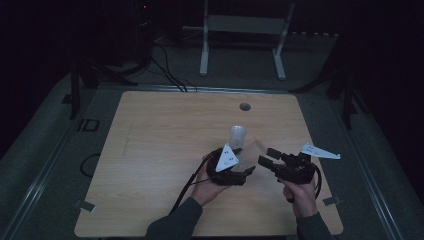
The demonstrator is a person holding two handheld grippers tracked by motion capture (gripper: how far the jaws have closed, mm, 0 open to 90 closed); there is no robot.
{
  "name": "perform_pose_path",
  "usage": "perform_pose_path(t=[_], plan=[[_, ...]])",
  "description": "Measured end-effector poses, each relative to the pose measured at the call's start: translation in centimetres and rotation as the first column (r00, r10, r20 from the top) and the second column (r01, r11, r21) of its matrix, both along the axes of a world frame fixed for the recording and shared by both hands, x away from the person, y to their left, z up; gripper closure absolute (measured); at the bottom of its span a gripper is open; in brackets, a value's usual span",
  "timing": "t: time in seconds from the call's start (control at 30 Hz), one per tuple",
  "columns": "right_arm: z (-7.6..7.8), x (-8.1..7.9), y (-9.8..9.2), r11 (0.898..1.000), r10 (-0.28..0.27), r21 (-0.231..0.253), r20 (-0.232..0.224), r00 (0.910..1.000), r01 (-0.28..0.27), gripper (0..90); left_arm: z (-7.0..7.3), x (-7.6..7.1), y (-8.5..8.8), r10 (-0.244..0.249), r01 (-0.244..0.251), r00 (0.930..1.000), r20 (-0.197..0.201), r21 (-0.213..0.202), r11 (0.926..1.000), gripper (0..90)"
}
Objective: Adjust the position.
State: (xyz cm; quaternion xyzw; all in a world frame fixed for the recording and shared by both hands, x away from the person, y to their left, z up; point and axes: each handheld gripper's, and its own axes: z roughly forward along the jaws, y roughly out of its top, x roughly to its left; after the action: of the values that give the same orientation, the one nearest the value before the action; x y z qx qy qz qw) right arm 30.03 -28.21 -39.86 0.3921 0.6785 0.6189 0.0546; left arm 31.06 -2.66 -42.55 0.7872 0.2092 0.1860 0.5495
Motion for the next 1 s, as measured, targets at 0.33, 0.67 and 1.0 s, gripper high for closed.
perform_pose_path(t=[0.33,0.67,1.0], plan=[[0.1,0.2,-0.8,0.996,-0.006,-0.090,-0.007,1.0000,0.006,35.7,0.2,0.1,1.1,0.015,-0.015,0.9999,-0.004,0.020,0.9997,29.7],[1.2,0.2,-0.4,0.953,-0.012,-0.301,0.036,0.9993,0.023,37.8,0.4,0.2,1.7,0.003,-0.003,1.0000,-0.009,0.031,0.9995,29.7],[2.2,0.3,1.1,0.876,0.031,-0.481,0.094,0.9951,0.018,39.0,0.5,0.4,2.3,-0.009,0.011,0.9995,-0.030,0.040,0.9991,29.7]])
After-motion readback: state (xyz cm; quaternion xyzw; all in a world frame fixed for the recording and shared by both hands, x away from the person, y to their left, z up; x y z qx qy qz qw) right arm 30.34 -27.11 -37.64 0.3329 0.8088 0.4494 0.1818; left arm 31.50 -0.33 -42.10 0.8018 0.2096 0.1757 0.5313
